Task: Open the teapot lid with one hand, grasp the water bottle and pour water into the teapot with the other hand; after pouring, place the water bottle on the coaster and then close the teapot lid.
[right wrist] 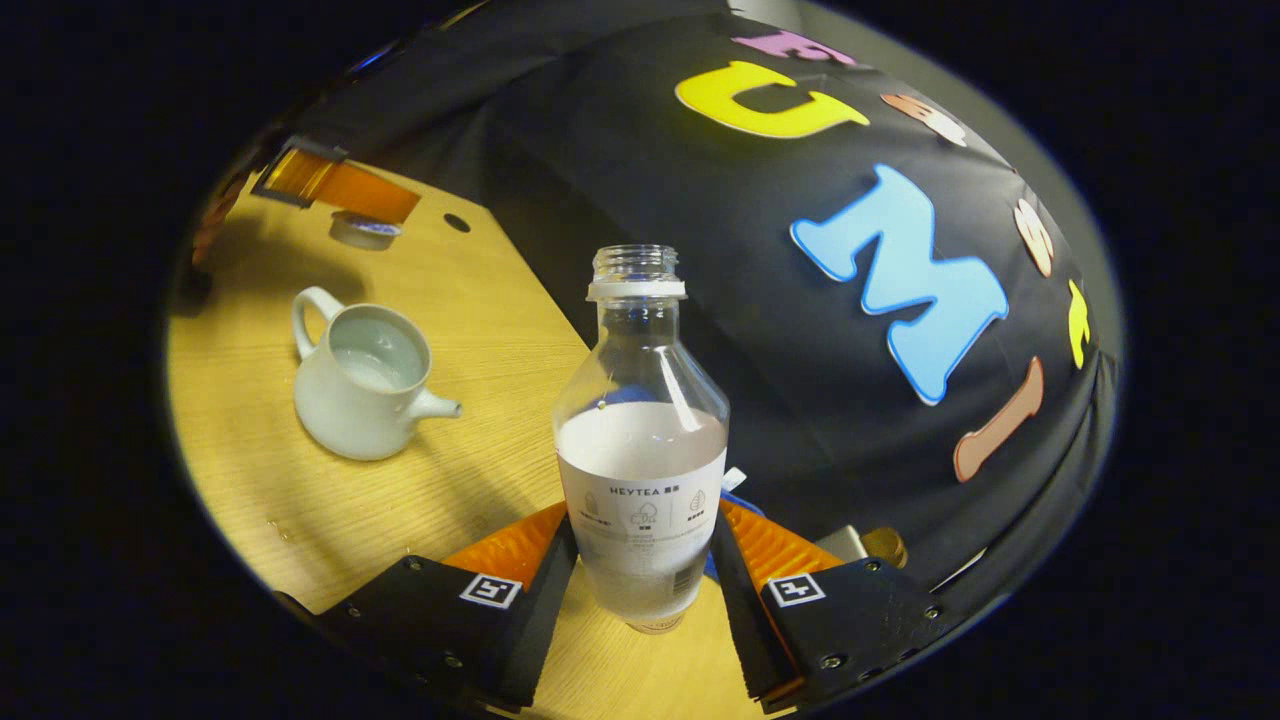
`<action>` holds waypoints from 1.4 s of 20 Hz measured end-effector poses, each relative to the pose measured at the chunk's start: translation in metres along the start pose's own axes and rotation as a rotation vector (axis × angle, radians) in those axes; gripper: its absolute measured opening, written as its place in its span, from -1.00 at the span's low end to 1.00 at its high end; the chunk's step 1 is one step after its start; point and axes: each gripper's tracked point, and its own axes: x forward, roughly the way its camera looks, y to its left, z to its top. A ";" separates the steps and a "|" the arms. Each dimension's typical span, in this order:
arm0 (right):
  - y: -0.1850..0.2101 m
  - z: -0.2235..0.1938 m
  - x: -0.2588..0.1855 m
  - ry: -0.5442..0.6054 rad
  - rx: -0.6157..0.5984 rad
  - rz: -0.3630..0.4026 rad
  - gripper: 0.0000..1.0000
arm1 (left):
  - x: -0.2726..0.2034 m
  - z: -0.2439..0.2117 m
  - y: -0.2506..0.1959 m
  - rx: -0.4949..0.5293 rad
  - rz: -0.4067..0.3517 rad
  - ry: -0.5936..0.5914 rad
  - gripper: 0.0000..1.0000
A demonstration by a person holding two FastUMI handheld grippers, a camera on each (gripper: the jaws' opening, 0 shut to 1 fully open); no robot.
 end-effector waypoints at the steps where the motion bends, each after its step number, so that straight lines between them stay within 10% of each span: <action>1: -0.005 -0.004 0.003 0.008 0.060 -0.002 0.48 | 0.000 0.000 -0.001 0.007 -0.001 0.001 -0.70; 13: -0.055 -0.061 0.049 0.023 0.636 -0.043 0.51 | 0.002 -0.003 -0.005 0.026 -0.004 0.006 -0.68; 28: -0.059 -0.077 0.062 0.002 0.818 -0.044 0.58 | 0.004 -0.002 -0.009 0.047 -0.008 0.010 -0.68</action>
